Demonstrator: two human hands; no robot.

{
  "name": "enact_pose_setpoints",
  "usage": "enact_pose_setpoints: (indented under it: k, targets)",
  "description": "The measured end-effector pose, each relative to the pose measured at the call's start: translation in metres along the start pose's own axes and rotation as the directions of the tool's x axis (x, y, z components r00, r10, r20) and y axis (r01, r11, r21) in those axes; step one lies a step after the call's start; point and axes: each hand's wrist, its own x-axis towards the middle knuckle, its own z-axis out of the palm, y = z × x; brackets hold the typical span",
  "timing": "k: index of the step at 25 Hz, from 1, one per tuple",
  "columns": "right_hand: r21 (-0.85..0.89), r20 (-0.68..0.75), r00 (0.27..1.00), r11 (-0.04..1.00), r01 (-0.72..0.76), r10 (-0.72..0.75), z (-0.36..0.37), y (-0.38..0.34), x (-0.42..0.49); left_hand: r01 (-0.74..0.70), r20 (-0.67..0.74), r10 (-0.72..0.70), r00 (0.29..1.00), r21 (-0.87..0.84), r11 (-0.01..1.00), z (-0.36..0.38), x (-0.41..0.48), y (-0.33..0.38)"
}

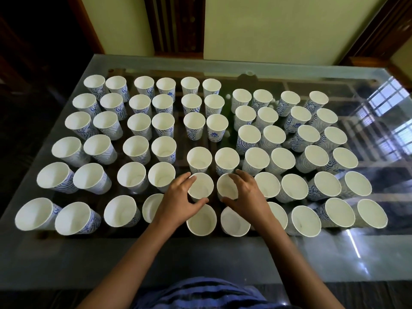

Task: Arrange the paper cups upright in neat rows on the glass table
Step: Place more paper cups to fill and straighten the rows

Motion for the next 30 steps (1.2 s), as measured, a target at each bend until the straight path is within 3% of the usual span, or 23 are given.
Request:
enact_pose_setpoints:
  k: [4,12,17,23,30]
  targets:
    - [-0.038,0.063,0.998,0.999,-0.016,0.018,0.004,0.001,0.011,0.002,0.056,-0.003,0.998,0.022,1.0,0.006,0.012,-0.002]
    - [-0.028,0.052,0.997,0.998,-0.059,0.061,0.002,0.007,0.011,-0.038,0.081,0.035,0.996,0.028,0.999,0.007,0.016,-0.008]
    - [0.058,-0.005,1.0,0.998,-0.014,0.014,-0.01,0.003,0.025,-0.045,0.01,0.045,0.999,-0.016,0.999,-0.002,0.033,-0.006]
    - [0.044,-0.046,0.999,0.999,0.011,-0.009,-0.033,-0.002,0.098,-0.038,-0.02,0.037,0.999,-0.025,0.999,-0.018,0.107,-0.004]
    - [0.004,0.026,0.999,1.0,-0.03,0.03,-0.024,0.001,0.2,0.017,-0.02,-0.016,1.0,0.051,0.999,-0.009,0.207,-0.012]
